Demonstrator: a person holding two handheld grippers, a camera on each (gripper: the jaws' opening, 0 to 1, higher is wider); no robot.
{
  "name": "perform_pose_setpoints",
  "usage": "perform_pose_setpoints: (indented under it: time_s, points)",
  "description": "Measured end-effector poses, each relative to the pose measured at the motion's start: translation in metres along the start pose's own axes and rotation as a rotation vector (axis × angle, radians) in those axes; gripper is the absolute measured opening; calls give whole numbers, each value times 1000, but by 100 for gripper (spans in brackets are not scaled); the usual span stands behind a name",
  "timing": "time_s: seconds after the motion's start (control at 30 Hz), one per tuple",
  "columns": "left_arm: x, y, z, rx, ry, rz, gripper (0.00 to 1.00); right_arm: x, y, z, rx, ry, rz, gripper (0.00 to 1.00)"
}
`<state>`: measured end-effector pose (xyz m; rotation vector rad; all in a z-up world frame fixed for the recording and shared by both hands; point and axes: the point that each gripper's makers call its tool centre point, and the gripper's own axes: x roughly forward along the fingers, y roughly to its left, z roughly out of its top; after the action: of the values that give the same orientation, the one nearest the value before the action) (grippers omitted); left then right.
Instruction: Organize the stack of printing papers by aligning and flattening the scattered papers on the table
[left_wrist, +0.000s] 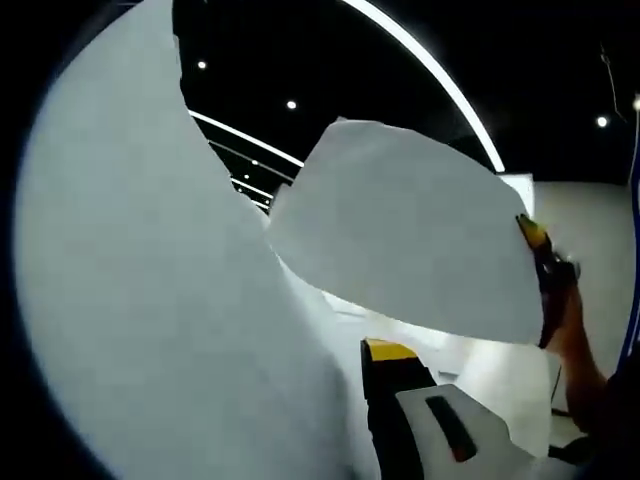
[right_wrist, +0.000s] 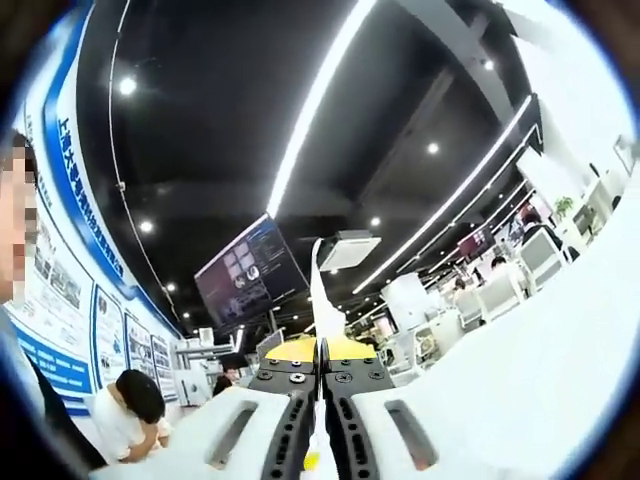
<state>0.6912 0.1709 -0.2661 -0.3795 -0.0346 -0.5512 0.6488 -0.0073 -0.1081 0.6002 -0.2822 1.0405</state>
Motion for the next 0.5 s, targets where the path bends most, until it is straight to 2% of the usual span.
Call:
perform_pose_setpoints:
  time_s: [0.37,0.5]
  points:
    - [0,4,0,0,1,0,18,-7,-21,-9,48,1,-46,0]
    - [1,8,0,-2,0,-1,18,-10,-16,-12,63,0,-53,0]
